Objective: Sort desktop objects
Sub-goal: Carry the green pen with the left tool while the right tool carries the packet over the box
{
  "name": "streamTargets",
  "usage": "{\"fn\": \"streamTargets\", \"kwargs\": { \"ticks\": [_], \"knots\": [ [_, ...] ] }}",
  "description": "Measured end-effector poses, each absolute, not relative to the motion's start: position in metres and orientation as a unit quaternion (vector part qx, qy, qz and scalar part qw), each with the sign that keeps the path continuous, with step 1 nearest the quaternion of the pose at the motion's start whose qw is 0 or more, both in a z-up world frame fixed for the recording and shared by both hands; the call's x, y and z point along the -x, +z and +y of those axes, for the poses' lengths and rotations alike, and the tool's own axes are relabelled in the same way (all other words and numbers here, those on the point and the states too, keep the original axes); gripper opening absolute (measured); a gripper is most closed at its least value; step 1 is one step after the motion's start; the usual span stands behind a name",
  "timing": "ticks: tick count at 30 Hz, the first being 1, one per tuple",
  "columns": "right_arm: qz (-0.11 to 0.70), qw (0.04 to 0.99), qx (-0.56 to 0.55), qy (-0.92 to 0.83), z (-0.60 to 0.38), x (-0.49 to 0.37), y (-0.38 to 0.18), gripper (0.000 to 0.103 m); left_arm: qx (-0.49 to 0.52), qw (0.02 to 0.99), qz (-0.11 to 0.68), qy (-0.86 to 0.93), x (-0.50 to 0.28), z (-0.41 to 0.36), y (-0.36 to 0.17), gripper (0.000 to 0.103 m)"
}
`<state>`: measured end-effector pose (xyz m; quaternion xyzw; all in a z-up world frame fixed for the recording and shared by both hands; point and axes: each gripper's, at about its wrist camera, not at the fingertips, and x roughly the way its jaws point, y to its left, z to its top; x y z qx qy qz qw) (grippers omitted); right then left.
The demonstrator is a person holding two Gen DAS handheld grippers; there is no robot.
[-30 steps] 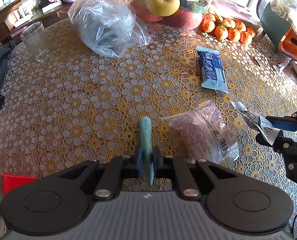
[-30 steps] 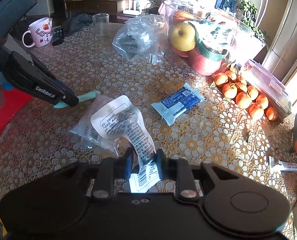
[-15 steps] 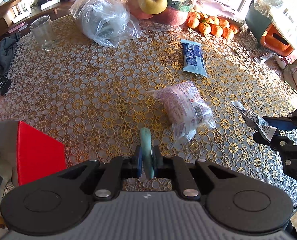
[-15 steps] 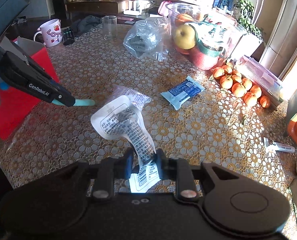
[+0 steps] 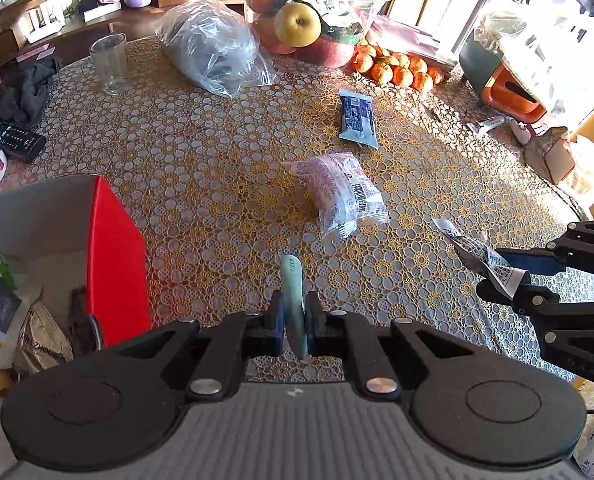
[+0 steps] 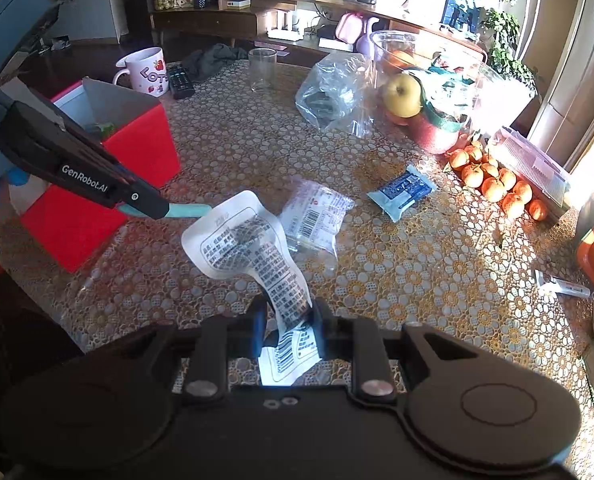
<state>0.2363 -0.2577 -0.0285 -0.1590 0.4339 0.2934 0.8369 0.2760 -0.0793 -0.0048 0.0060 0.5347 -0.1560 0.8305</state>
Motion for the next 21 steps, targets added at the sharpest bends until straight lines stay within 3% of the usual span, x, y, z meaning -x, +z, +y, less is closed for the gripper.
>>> {"fn": "streamTargets", "kwargs": {
  "ticks": [21],
  "knots": [
    [0.41, 0.807, 0.232, 0.356, -0.152, -0.176, 0.02, 0.024, 0.026, 0.857, 0.495, -0.137, -0.218, 0.024, 0.049, 0.009]
  ]
}}
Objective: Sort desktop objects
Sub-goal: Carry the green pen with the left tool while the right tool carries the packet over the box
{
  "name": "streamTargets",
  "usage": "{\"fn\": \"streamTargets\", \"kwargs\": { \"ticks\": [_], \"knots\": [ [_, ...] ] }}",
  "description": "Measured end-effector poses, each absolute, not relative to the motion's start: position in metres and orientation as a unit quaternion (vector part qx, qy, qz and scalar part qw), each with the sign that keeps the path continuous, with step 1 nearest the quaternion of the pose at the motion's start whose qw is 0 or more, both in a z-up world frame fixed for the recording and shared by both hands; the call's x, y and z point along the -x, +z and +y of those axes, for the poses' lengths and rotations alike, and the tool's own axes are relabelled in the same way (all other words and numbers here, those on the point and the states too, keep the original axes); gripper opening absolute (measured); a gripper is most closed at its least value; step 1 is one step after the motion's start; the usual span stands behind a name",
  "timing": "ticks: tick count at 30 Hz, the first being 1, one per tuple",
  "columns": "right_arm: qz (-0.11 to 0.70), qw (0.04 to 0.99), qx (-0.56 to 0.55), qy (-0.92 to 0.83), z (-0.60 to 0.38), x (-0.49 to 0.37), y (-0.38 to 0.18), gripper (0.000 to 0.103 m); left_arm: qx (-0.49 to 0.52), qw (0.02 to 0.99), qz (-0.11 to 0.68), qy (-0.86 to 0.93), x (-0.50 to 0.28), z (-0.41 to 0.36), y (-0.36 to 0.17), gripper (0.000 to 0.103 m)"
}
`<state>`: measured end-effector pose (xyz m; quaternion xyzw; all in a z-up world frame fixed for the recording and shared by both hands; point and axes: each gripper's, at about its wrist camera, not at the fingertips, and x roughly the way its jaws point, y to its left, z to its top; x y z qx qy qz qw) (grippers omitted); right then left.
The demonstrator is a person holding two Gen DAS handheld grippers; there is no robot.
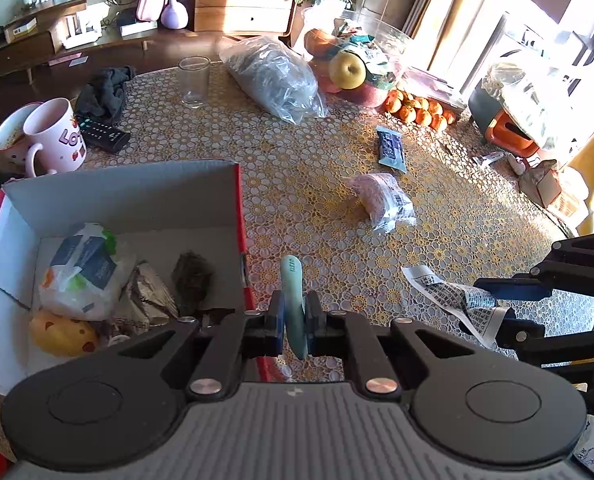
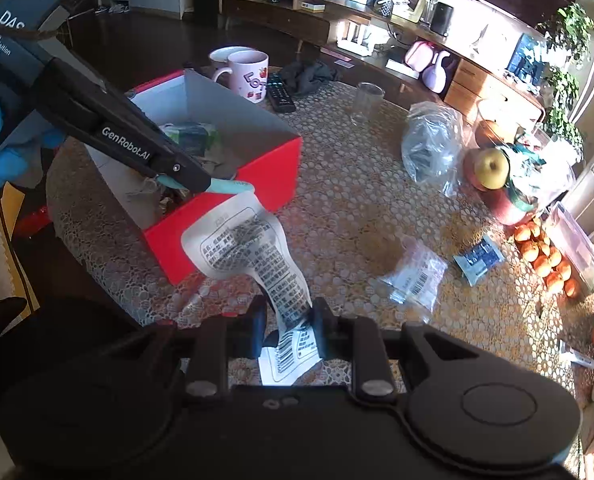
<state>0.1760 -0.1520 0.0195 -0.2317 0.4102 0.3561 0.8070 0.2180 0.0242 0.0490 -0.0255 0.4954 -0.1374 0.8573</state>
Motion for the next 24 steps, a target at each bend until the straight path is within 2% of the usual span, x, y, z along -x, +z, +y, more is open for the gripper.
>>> {"fn": "streamTargets", "kwargs": {
  "ticks": [24],
  "knots": [
    [0.379, 0.769, 0.299, 0.419, -0.028, -0.163, 0.028, 0.024, 0.048, 0.874, 0.479, -0.07, -0.208, 0.151, 0.056, 0.009]
  ]
}}
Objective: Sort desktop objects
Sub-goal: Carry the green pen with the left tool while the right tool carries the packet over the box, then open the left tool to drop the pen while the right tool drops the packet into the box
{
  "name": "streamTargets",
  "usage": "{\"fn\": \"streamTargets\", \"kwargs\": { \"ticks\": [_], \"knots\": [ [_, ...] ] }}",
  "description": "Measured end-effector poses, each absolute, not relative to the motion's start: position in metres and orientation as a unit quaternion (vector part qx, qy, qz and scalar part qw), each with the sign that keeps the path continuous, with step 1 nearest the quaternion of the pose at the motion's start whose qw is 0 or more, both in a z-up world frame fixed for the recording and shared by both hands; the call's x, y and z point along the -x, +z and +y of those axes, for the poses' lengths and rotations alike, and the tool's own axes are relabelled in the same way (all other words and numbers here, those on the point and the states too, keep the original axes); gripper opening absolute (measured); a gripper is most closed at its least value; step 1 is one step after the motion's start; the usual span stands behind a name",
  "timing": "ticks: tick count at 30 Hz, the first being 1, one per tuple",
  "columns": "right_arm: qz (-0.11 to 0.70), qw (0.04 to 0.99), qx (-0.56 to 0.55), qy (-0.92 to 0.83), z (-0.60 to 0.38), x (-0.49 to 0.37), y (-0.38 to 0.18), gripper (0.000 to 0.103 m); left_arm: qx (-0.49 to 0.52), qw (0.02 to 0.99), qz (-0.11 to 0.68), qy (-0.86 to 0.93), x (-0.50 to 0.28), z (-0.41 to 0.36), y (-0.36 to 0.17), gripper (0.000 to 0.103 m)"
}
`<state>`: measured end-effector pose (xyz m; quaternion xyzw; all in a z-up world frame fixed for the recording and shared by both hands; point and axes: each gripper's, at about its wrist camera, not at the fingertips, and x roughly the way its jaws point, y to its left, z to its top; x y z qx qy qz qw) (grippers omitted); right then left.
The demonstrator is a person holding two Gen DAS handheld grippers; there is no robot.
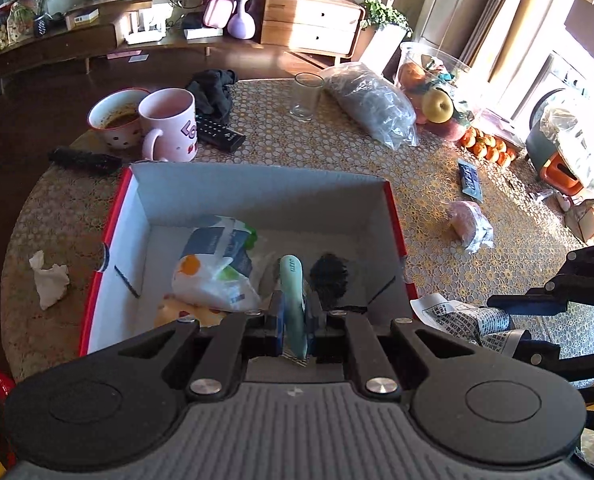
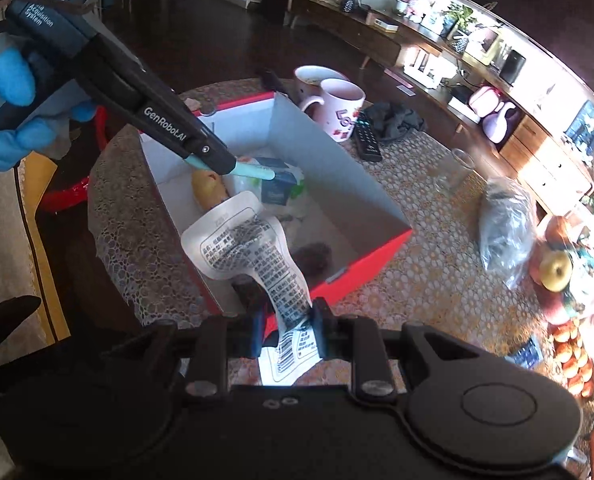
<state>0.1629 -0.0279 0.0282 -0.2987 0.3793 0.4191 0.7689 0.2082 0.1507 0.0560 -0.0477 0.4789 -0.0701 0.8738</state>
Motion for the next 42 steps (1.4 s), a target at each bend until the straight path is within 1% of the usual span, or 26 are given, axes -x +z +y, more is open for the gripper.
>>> {"fn": "streamTargets", "kwargs": {
  "ticks": [7, 19, 24, 25, 26, 35, 36, 38, 39, 41, 42],
  "knots": [
    [0.377, 0.757, 0.313, 0.433, 0.004, -0.165, 0.018, 0.024, 0.049, 0.868, 0.492, -0.05, -0.212, 0.178, 0.042, 0.009],
    [0.371, 0.754, 0.324, 0.434, 0.047, -0.18, -0.006, 0.024, 0.045, 0.859, 0.51, -0.022, -0.227, 0.203, 0.012, 0.009],
    [0.37, 0.76, 0.342, 0.409, 0.06, -0.192, -0.022, 0.023, 0.04, 0.854, 0.519, -0.003, -0.232, 0.212, 0.001, 0.009],
    [0.373, 0.763, 0.342, 0.403, 0.063, -0.196, -0.024, 0.02, 0.04, 0.853, 0.52, -0.001, -0.234, 0.214, -0.001, 0.009],
    [0.373, 0.765, 0.343, 0.397, 0.065, -0.2, -0.028, 0.019, 0.04, 0.852, 0.521, 0.001, -0.235, 0.215, -0.002, 0.009],
    [0.385, 0.772, 0.353, 0.363, 0.074, -0.223, -0.054, 0.021, 0.04, 0.842, 0.538, 0.009, -0.243, 0.22, -0.02, 0.009],
    [0.391, 0.771, 0.348, 0.363, 0.074, -0.226, -0.056, 0.024, 0.04, 0.842, 0.538, 0.008, -0.242, 0.22, -0.021, 0.009],
    [0.4, 0.771, 0.345, 0.357, 0.074, -0.23, -0.061, 0.027, 0.043, 0.841, 0.54, 0.006, -0.242, 0.22, -0.023, 0.009],
    [0.406, 0.768, 0.342, 0.357, 0.074, -0.231, -0.063, 0.03, 0.044, 0.84, 0.54, 0.007, -0.243, 0.22, -0.025, 0.009],
    [0.414, 0.767, 0.335, 0.357, 0.072, -0.233, -0.064, 0.033, 0.045, 0.839, 0.542, 0.007, -0.243, 0.219, -0.027, 0.009],
    [0.411, 0.77, 0.336, 0.355, 0.071, -0.232, -0.063, 0.038, 0.046, 0.839, 0.542, 0.006, -0.244, 0.219, -0.027, 0.009]
  ]
}}
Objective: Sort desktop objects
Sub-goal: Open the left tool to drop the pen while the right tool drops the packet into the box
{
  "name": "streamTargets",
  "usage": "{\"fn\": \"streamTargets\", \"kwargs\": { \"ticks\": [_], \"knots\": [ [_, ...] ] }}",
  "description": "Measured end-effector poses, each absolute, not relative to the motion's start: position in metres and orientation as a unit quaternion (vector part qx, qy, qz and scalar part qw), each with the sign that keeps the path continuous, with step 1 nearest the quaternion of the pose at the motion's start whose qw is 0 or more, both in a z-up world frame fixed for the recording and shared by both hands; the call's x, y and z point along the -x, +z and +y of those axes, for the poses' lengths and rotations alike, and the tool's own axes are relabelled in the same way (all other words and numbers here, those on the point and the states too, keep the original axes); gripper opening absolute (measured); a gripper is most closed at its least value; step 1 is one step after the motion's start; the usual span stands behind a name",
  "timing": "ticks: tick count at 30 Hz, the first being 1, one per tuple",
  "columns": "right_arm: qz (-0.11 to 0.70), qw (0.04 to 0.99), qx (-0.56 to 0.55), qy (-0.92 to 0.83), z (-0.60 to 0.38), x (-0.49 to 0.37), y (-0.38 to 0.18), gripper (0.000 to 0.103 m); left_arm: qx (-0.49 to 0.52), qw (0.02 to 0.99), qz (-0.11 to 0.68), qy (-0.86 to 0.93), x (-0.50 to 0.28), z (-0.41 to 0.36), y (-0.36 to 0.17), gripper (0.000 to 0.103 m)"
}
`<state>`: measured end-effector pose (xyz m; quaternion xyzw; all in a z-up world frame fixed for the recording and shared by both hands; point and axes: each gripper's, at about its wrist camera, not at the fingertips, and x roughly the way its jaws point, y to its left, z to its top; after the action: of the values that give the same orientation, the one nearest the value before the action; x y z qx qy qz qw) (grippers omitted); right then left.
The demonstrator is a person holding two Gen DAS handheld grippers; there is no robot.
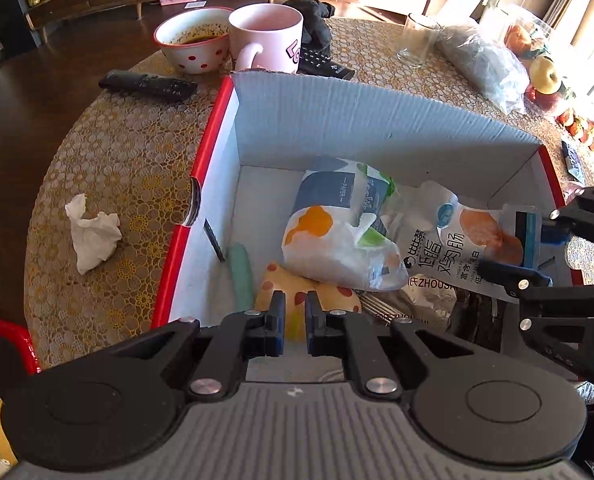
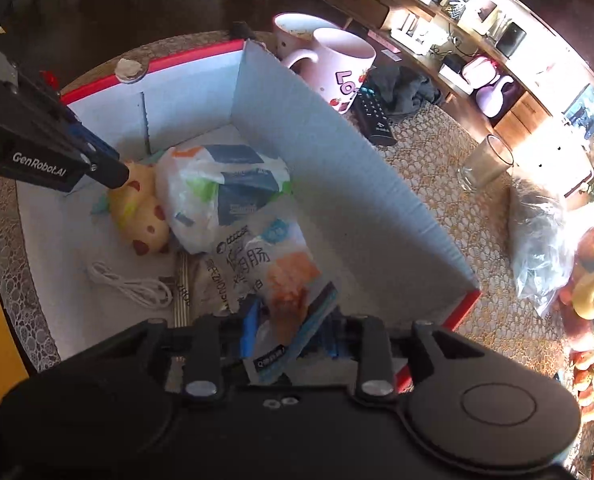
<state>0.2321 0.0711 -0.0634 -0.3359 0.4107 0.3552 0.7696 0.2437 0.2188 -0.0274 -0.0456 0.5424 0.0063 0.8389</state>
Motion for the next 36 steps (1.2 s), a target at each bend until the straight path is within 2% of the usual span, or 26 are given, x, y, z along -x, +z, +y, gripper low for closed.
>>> {"fn": "streamTargets", "kwargs": {
  "ticks": [4, 27, 36],
  "knots": [
    [0.399, 0.779, 0.33, 0.355, 0.064, -0.23, -0.055, 0.067, 0.047, 0.838, 0.544, 0.005, -0.245, 0.216, -0.029, 0.009],
    [0.378, 0.787, 0.273, 0.405, 0.025, -0.193, -0.006, 0.068, 0.033, 0.837, 0.546, 0.009, -0.228, 0.189, -0.01, 0.009],
    [0.371, 0.799, 0.249, 0.402, -0.001, -0.177, 0.005, 0.072, 0.021, 0.839, 0.543, 0.007, -0.212, 0.171, -0.005, 0.009]
  ]
}}
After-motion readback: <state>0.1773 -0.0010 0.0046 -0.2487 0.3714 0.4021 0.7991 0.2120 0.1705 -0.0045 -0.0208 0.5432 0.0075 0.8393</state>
